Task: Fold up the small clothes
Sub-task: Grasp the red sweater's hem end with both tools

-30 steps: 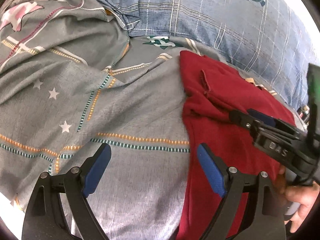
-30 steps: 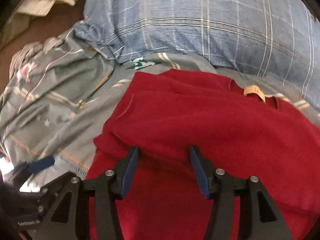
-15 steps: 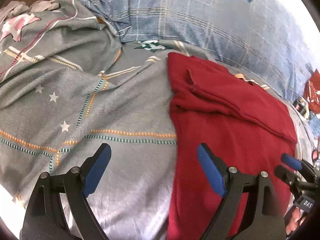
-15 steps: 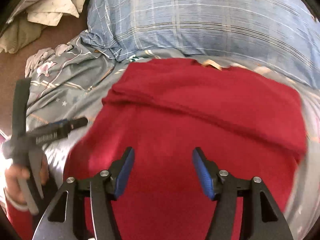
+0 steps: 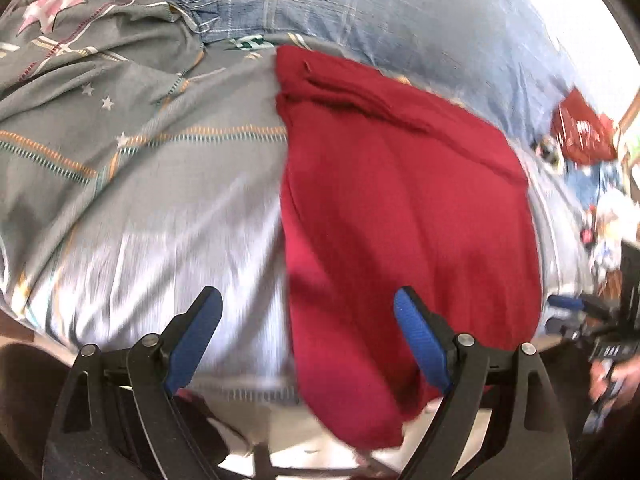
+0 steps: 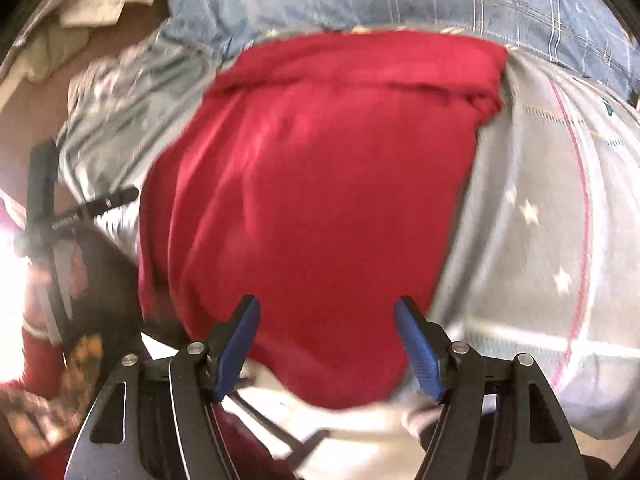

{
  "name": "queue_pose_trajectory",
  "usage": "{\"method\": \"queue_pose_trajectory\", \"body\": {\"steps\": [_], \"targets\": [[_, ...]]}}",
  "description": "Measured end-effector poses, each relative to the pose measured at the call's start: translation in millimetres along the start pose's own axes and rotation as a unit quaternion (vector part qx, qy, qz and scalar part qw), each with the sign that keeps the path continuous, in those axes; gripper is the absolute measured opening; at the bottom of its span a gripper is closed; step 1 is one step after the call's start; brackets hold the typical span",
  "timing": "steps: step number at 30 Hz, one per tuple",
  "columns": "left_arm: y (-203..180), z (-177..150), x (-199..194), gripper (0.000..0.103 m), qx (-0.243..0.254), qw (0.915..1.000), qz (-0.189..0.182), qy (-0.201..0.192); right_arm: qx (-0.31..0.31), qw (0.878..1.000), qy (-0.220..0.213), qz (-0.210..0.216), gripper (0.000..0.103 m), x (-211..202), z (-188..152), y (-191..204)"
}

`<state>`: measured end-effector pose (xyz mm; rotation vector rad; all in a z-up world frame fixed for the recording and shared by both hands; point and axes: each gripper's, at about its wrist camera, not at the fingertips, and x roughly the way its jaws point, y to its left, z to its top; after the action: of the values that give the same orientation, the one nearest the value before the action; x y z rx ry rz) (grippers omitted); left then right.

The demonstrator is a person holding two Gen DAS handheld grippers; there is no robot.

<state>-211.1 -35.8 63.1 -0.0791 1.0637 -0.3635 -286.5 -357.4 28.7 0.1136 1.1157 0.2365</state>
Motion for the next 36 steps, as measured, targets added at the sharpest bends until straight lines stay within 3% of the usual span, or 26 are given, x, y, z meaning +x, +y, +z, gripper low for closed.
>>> {"method": "queue_pose_trajectory", "body": {"steps": [10,13,15,21,25,29,33,36], "targets": [[-30,-21,15,0.088,0.049,0.9985,0.006,0.023,0.012,0.999,0.046,-0.004,0.074,5,-35,-8],[-31,-29,26,0.088,0.092,0.9928,0.062,0.046,0.026,0.998,0.050,0.003,0.074,9,-39,-8],[-15,-40,26,0.088,0.091,0.9896,0.091,0.064,0.025,0.998,0.051,0.003,0.074,7,-44,-7],[17,-46,7,0.088,0.020,0.9962,0.043,0.073,0.052,0.997,0.060,0.023,0.080,13,-55,-16],[6,-54,9,0.088,0.035,0.9951,0.039,0.084,0.064,0.995,0.078,0.025,0.080,30,-63,-20],[-13,-60,5,0.088,0.043,0.9957,-0.006,0.081,0.070,0.992,0.100,0.026,0.080,41,-70,-16],[-27,-58,14,0.088,0.054,0.9954,-0.006,0.080,0.080,0.992,0.094,0.025,0.080,41,-71,-19],[-31,-58,16,0.088,0.059,0.9950,-0.014,0.080,0.084,0.991,0.103,0.035,0.074,49,-72,-18]]}}
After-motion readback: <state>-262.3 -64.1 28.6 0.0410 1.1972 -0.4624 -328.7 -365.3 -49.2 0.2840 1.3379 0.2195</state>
